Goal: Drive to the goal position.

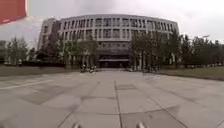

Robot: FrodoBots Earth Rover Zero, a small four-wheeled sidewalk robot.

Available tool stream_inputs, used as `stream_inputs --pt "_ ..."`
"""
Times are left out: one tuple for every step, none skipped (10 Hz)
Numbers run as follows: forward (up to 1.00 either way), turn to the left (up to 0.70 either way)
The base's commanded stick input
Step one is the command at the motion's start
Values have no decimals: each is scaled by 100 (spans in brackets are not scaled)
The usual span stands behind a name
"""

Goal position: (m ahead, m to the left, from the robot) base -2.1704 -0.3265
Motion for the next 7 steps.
stream_inputs --pt "0 50" --pt "0 50" --pt "0 50" --pt "0 50" --pt "0 50" --pt "0 50" --pt "0 50"
